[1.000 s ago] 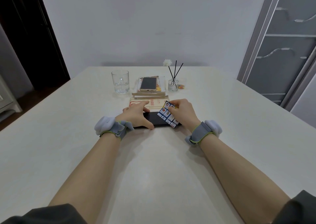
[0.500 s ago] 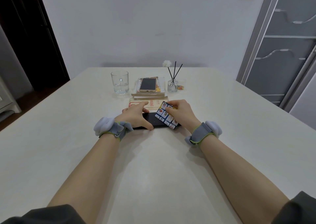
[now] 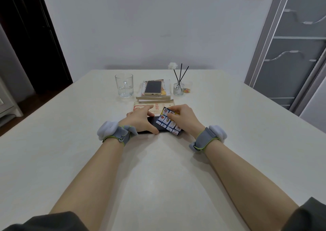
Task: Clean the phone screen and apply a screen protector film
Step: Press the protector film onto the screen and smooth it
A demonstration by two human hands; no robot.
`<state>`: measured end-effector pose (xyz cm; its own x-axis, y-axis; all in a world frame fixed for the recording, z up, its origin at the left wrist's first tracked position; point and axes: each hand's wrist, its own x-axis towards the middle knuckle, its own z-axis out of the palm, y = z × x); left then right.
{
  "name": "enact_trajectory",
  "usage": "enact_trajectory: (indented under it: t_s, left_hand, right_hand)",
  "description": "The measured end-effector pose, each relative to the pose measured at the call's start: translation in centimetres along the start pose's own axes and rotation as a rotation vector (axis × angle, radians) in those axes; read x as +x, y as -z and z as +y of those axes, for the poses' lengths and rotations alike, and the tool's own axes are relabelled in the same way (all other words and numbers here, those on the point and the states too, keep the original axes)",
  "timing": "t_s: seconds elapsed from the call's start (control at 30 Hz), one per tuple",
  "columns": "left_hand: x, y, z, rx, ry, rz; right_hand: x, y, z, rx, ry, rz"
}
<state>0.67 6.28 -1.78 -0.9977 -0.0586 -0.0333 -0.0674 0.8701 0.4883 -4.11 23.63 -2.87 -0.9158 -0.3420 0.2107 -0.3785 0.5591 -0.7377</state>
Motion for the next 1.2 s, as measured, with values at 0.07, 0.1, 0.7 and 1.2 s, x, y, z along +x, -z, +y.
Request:
enact_trajectory:
  t_s: [0.07,0.1,0.7,1.2]
  left_hand:
    - [0.01,0.0,-0.01,-0.001,0.0,0.004]
    - [0.01,-0.01,-0.01,-0.002,0.0,0.004]
    - [-0.33,0.79,-0.74,-0.069,0.013,-0.076]
    - [-0.29,0.76,-0.6,-0.094,0.025,-0.09]
  right_hand:
    - [0.0,-0.13,-0.04,-0.004,0.004,-0.006]
    - [-0.01,-0.16,-0.08,-0.008,0.008,-0.01]
    - [-0.07,0.15,-0.15,0.097,0.005,-0.039]
    - [-0.29,-0.11,-0.48,0.132,0.028,-0.177]
